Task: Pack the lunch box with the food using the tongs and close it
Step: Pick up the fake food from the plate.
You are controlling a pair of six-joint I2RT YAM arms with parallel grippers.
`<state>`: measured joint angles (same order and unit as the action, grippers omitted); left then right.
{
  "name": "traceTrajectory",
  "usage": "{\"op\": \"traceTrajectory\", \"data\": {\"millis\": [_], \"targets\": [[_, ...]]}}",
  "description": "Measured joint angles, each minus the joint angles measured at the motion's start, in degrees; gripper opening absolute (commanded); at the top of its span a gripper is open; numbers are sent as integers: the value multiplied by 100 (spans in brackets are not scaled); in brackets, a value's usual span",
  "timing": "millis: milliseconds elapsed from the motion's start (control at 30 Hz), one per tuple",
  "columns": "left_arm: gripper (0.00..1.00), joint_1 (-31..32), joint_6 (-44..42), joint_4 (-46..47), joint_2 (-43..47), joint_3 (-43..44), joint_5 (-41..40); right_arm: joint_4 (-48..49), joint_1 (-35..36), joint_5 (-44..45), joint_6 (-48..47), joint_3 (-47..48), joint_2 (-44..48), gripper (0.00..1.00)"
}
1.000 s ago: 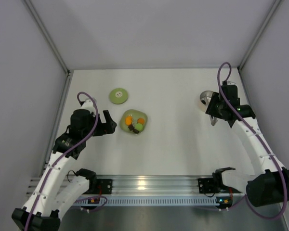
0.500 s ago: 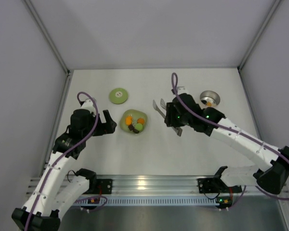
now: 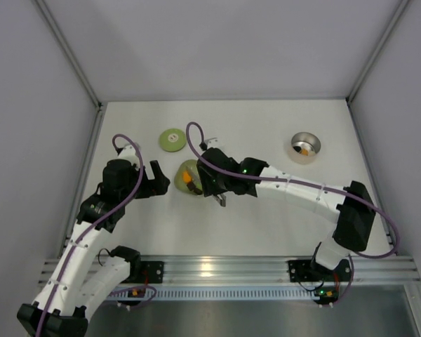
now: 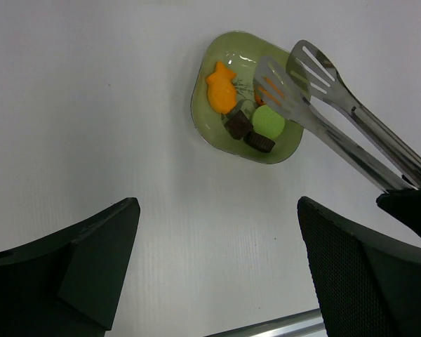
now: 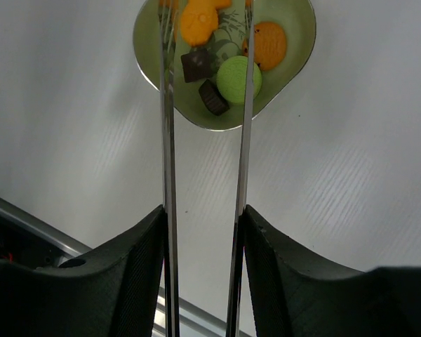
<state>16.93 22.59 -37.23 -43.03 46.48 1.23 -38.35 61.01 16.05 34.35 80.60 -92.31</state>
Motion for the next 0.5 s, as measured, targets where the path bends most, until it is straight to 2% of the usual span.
{"op": "traceTrajectory", "data": {"millis": [500], "targets": [[99,0,2,0,0,0,0,98,50,-33,63,313,-859,48]]}}
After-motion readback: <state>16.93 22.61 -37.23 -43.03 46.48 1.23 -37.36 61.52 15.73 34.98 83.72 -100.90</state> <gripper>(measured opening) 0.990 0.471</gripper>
